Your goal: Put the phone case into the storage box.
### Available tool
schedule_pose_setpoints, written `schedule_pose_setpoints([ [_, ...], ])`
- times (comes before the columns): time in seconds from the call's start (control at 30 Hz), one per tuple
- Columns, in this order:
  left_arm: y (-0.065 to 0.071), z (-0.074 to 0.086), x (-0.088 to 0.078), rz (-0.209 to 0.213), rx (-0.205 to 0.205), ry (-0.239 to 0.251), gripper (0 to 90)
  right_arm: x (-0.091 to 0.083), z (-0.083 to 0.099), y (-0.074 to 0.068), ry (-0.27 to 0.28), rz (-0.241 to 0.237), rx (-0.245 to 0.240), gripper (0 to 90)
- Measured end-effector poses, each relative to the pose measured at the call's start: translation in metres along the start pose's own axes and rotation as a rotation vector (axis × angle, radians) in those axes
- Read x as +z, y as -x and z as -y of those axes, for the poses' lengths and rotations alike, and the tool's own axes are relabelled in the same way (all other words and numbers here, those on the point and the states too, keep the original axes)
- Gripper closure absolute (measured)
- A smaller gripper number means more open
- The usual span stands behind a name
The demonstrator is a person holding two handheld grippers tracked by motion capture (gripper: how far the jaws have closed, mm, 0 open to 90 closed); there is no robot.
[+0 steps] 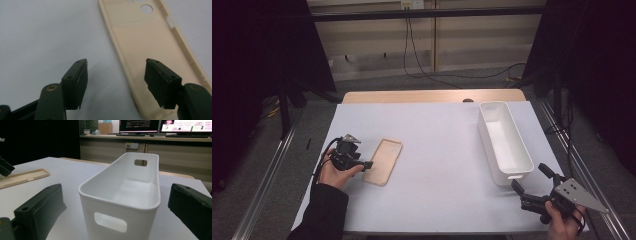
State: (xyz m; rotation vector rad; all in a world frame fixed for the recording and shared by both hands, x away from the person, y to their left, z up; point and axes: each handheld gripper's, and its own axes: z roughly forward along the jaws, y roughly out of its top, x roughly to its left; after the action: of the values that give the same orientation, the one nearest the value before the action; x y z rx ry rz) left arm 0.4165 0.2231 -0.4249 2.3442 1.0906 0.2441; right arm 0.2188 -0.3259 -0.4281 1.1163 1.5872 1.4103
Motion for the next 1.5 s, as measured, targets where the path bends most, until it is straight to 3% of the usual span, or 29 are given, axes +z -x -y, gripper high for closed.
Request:
schedule_pose_setpoints([
  [0.33, 0.0041, 0.0014, 0.0036, 0.027, 0.025, -0.049, 55.6, 0.0000, 0.0000, -0.0002, 0.000, 0.000, -0.001, 0.0],
  [0.6, 0.0072, 0.0001, 0.0044, 0.024, -0.007, -0.067, 59.7, 0.0001, -0.0001, -0.0004, 0.001, 0.002, -0.001, 0.0],
  [0.73, 0.0095, -0.0006, 0.0041, 0.045, -0.003, -0.072, 72.0, -0.0001, -0.0002, -0.0008, 0.001, 0.001, -0.004, 0.0],
  [0.83, 0.0084, -0.0001, 0.0045, 0.055, -0.031, -0.069, 72.5, -0.0001, -0.0003, -0.0007, 0.002, 0.003, -0.004, 0.0],
  [1.1, 0.0078, -0.0015, 0.0053, 0.053, -0.057, -0.076, 76.5, -0.0004, -0.0004, -0.0009, 0.003, 0.002, -0.006, 0.0],
  [1.13, 0.0083, -0.0010, 0.0060, 0.054, -0.076, -0.065, 77.8, -0.0006, -0.0005, -0.0010, 0.004, 0.002, -0.008, 0.0],
  [1.33, 0.0046, -0.0014, 0.0056, 0.074, -0.079, -0.076, 83.9, -0.0007, -0.0005, -0.0008, 0.004, 0.001, -0.007, 0.0],
  [1.5, 0.0055, -0.0013, 0.0054, 0.068, -0.081, -0.075, 85.8, -0.0008, -0.0005, -0.0007, 0.005, 0.000, -0.003, 0.0],
])
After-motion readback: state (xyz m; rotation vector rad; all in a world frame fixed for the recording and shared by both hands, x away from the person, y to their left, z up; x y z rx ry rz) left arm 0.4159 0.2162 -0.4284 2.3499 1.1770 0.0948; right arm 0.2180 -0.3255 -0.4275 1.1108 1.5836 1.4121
